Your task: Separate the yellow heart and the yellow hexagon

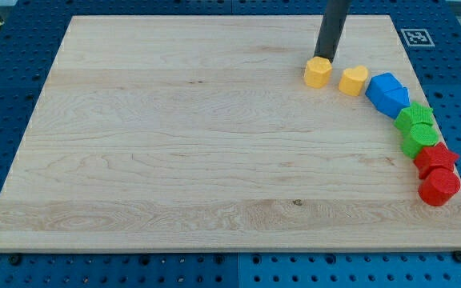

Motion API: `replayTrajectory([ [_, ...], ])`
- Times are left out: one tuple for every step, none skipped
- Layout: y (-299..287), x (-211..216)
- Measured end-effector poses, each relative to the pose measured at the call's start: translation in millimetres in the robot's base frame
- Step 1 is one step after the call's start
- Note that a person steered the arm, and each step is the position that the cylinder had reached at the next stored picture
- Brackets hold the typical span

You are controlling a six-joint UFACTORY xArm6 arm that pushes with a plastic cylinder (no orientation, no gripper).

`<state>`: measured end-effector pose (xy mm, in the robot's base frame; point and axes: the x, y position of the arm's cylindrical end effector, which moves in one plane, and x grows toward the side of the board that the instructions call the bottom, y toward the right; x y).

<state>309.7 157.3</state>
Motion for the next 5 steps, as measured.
replayTrajectory([
  [47.1,1.2],
  [72.7,20.3],
  [69.7,35.2],
  [12.9,45.3],
  [-46.1,60.1],
])
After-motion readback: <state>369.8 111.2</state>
